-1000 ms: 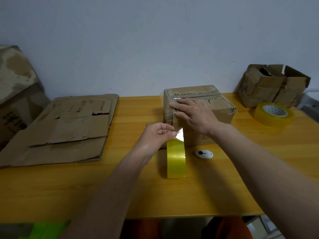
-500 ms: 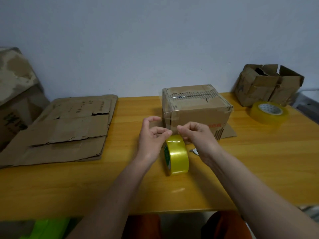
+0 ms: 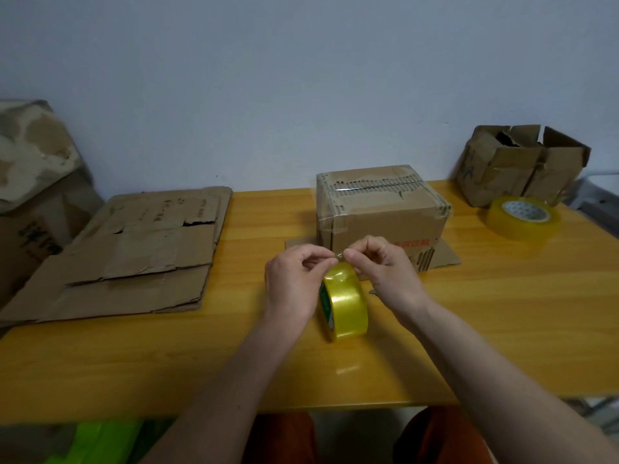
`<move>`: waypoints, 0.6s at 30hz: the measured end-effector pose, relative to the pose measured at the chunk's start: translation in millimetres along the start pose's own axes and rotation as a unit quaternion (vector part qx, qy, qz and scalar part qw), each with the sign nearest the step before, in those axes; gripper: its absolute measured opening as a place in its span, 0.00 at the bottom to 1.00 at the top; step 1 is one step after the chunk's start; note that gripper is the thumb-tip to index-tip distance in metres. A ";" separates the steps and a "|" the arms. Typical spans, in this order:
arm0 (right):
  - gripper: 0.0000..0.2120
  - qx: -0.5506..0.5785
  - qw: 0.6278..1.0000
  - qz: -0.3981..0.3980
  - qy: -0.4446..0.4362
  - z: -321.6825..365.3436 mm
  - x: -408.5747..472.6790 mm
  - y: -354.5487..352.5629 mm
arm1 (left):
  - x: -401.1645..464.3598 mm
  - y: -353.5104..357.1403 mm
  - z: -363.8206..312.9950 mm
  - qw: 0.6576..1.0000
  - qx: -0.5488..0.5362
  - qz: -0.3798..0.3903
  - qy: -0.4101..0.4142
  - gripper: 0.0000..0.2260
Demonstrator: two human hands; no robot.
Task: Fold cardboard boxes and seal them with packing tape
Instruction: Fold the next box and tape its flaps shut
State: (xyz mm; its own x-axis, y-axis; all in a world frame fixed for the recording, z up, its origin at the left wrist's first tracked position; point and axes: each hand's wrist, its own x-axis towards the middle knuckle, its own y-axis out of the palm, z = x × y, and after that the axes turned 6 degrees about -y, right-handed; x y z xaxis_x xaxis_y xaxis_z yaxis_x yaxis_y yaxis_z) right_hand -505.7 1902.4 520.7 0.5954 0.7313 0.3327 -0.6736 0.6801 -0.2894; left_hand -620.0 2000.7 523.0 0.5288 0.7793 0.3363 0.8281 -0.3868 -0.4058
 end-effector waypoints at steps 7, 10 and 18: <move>0.22 -0.043 0.998 0.031 0.024 -3.1 -9.0 -3.1 | 5.7 2.7 -1.8 0.996 0.033 -0.001 -0.077 0.05; 0.36 -0.026 0.984 0.089 0.149 -5.9 -14.5 -3.9 | 8.0 3.1 1.4 0.995 -0.032 0.008 -0.099 0.07; 0.15 -0.064 0.971 0.177 0.146 6.7 -25.4 -52.5 | 19.8 10.3 -10.0 0.995 0.072 -0.056 0.029 0.14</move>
State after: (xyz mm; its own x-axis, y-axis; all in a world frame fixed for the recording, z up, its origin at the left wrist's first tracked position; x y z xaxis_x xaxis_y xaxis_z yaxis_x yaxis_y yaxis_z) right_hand -488.4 1847.8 533.4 0.4473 0.8916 -0.0705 -0.8101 0.3704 -0.4545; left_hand -599.1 2007.2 534.0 0.4473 0.7823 0.4335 0.8497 -0.2204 -0.4790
